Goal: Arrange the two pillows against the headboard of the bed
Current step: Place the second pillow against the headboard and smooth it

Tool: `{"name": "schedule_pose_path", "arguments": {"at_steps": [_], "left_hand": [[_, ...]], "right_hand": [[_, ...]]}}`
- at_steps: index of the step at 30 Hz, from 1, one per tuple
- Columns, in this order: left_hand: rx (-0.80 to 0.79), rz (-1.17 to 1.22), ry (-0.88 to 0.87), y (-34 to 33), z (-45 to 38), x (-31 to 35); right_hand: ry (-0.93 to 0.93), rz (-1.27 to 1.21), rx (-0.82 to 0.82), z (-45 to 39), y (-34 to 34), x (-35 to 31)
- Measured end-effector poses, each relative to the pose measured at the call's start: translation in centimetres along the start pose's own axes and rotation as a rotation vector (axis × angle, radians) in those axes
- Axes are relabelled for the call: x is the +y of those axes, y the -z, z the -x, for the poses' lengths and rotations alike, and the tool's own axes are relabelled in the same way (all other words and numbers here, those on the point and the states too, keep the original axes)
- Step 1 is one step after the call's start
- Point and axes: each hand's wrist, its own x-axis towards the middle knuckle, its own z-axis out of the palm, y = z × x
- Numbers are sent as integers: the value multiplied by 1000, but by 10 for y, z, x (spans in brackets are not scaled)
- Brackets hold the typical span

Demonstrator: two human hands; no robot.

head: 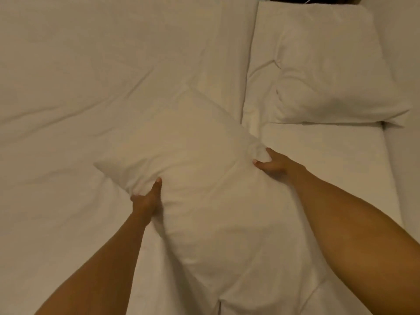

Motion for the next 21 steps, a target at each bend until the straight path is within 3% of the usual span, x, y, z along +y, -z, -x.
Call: {"name": "schedule_pose_path", "arguments": {"at_steps": [7, 10, 17, 21], "left_hand": [[-257, 119, 106, 16, -32, -1], [-263, 202, 96, 22, -52, -4], [-378, 255, 39, 27, 24, 19], [-442, 241, -9, 29, 51, 26]], "right_hand": [[-89, -111, -25, -17, -2, 35], [-117, -173, -7, -14, 6, 34], [-44, -284, 10, 29, 18, 19], [-50, -225, 53, 69, 36, 23]]}}
